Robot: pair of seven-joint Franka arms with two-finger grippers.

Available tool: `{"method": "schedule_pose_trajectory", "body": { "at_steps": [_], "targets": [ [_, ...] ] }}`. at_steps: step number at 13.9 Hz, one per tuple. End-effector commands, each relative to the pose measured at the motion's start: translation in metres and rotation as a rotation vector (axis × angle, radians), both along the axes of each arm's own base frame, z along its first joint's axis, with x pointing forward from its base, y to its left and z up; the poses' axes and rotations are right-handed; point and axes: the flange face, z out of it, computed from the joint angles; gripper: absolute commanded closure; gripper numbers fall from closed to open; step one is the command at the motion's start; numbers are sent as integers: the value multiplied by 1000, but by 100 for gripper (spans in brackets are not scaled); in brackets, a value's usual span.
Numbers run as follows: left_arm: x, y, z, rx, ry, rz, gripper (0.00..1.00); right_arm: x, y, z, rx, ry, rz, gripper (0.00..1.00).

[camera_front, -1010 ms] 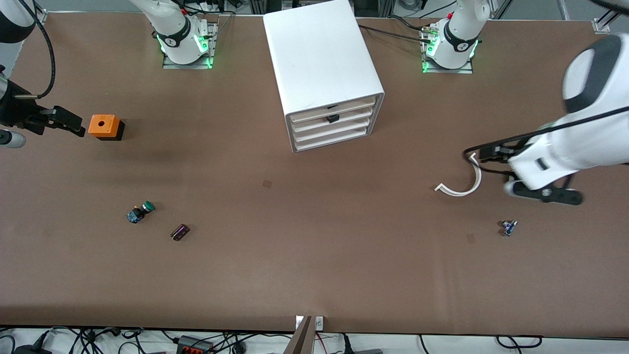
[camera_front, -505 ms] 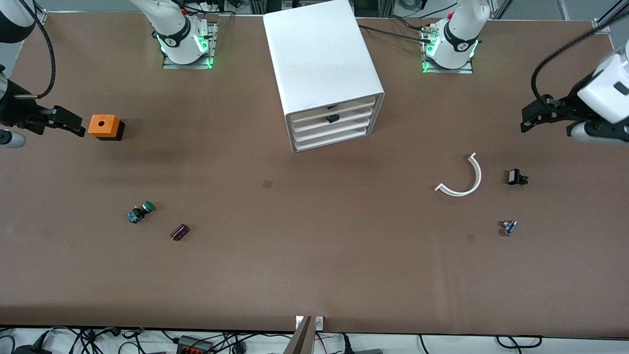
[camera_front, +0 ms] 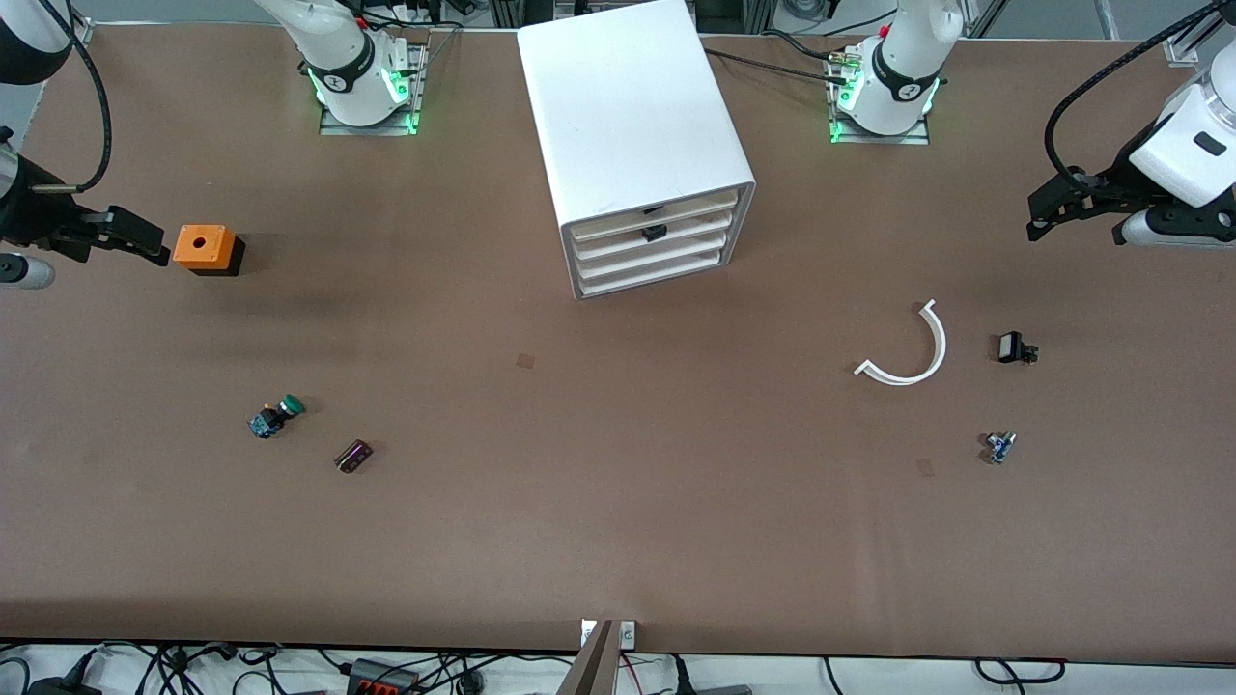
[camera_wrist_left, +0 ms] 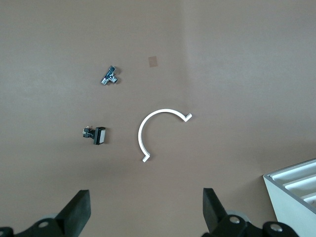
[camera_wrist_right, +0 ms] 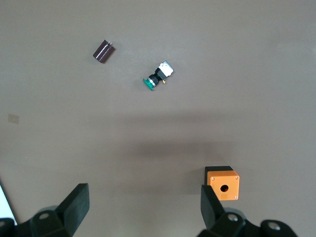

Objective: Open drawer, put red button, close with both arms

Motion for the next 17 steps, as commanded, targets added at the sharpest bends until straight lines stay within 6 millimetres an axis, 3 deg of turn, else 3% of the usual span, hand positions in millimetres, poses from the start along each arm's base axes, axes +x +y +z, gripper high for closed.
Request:
{"method": "schedule_pose_trajectory", "body": {
  "at_steps": [1,17],
  "targets": [
    [8,-6,8,-8,9,-31,0,-14,2,1,3,-8,13,0],
    [8,-11,10,-8,24,-32,0,-12,3,0,3,-26,22,0]
  ]
}}
